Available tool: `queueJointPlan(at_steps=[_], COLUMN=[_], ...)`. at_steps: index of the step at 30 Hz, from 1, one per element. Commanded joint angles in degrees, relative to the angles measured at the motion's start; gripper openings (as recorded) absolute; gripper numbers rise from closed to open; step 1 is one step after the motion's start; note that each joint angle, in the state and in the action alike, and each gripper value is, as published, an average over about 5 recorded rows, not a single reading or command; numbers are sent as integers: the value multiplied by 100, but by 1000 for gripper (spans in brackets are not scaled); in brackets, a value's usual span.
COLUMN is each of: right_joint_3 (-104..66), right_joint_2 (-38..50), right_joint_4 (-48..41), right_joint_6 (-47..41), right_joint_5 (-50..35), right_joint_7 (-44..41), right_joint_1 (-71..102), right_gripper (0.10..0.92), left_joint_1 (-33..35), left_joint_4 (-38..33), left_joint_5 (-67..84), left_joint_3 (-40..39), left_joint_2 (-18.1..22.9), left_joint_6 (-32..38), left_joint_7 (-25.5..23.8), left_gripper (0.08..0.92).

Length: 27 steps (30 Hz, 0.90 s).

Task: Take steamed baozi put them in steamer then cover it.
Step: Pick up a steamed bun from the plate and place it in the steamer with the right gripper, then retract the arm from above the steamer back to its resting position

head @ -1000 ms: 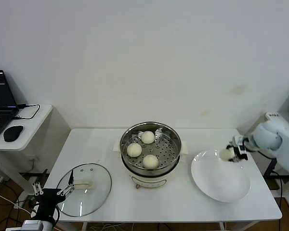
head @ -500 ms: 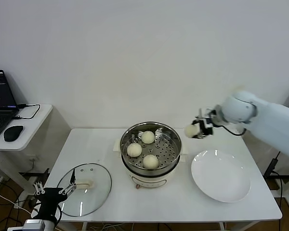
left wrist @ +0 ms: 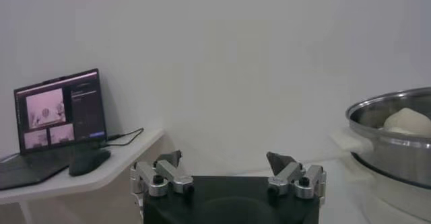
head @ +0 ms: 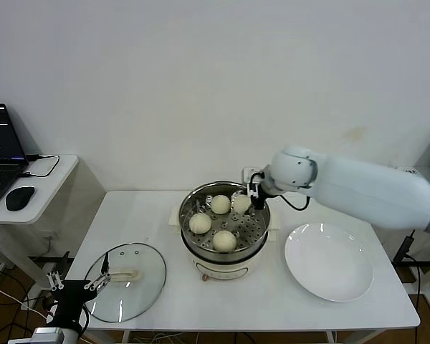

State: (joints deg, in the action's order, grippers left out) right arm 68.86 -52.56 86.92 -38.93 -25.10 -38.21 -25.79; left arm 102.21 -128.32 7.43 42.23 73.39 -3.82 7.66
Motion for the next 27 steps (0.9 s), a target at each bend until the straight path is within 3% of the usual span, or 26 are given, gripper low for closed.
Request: queueJointPlan(at_steps=[1, 10, 19, 22, 27], right_joint_3=[209, 89, -520, -827, -1604], right_joint_2=[-463, -337, 252, 633, 1642], right_joint_4=[-351, -312, 370, 783, 1625], right_joint_6=[-272, -268, -263, -249, 123], right_joint_5=[-133, -49, -230, -382, -881], right_joint_7=[301, 304, 217, 516, 1929], right_joint_1=[324, 416, 84, 135, 901], right_gripper=[573, 582, 794, 818, 823], left_joint_1=[-24, -51, -62, -68, -66], left_joint_4=[37, 37, 37, 43, 50], left_joint_5=[0, -1, 11, 13, 15], left_joint_3=[7, -2, 12, 5, 4], left_joint_2=[-4, -5, -4, 2, 11], left_joint_6=[-2, -7, -8, -8, -7], left_joint_7=[-1, -1, -1, -1, 3], left_gripper=[823, 823, 823, 823, 823])
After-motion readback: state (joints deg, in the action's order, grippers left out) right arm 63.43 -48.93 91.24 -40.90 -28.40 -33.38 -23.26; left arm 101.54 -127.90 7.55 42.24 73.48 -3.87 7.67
